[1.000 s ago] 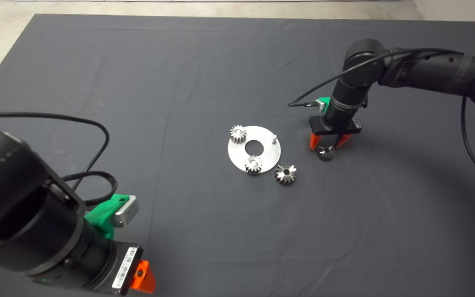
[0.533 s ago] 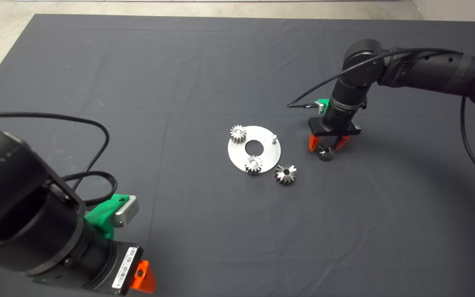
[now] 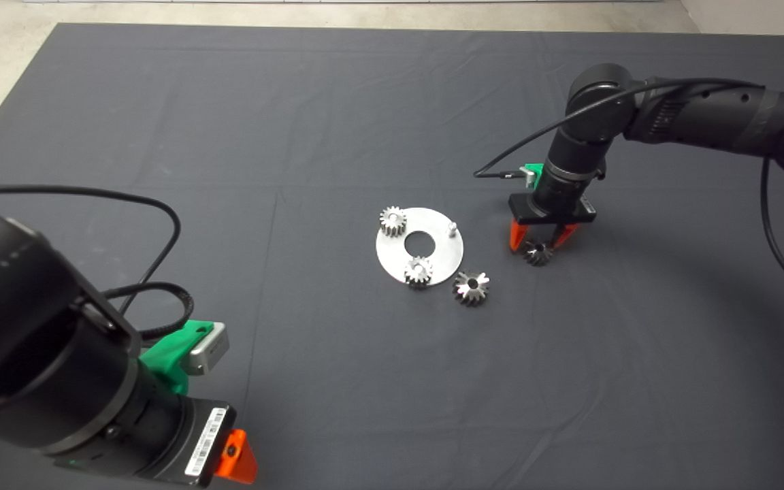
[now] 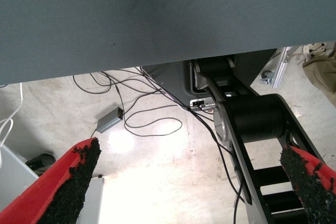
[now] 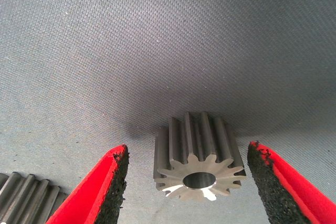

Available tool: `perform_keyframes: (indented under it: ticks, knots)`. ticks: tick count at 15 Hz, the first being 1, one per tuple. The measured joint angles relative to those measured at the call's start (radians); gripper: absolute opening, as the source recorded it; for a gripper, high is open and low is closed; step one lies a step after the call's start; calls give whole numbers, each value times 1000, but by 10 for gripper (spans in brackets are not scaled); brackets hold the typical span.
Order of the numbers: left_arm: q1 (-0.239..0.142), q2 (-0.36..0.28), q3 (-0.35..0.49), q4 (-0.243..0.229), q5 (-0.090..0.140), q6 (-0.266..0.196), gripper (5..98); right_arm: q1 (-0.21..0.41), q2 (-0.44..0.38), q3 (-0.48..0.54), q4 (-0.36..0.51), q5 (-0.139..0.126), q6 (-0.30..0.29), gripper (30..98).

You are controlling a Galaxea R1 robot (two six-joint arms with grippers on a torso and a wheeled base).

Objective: Remove an incorrectly installed larger gear and replace it with the correct smaller gear

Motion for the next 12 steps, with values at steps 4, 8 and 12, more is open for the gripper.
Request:
perform_keyframes:
  ticks: [4, 8, 12]
  knots:
    - [0, 0, 0, 0, 0, 0, 883, 0, 0, 0, 3, 0, 0, 605]
    - [0, 0, 0, 0, 0, 0, 883, 0, 0, 0, 3, 0, 0, 605]
    - [0, 0, 0, 0, 0, 0, 883, 0, 0, 0, 3, 0, 0, 554]
